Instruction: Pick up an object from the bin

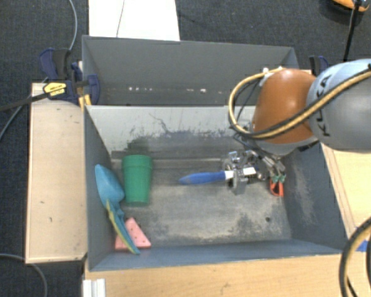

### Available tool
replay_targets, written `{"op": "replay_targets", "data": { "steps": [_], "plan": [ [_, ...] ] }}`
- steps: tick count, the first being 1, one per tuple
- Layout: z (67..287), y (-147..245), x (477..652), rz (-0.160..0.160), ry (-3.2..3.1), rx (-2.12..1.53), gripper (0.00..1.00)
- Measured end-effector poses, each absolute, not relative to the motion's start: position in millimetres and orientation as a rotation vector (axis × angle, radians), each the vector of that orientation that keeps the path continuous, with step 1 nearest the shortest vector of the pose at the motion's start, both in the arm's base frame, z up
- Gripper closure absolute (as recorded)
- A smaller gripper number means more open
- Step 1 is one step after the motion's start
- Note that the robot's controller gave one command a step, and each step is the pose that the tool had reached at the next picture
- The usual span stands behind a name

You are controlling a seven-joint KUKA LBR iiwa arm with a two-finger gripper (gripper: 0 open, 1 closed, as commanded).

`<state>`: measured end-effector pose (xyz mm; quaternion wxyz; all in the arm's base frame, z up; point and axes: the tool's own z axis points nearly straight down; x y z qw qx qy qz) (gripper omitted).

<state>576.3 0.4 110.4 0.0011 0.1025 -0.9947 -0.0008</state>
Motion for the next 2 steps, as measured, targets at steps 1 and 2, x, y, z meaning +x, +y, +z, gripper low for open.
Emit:
{"op": "replay_targets", "data": {
  "steps": [1, 2],
  "plan": [
    [134, 0, 578.1, -0.002, -3.129, 0.323, 1.0],
    [151, 0, 579.1, 0.0, -3.133, 0.324, 1.0]
  ]
}}
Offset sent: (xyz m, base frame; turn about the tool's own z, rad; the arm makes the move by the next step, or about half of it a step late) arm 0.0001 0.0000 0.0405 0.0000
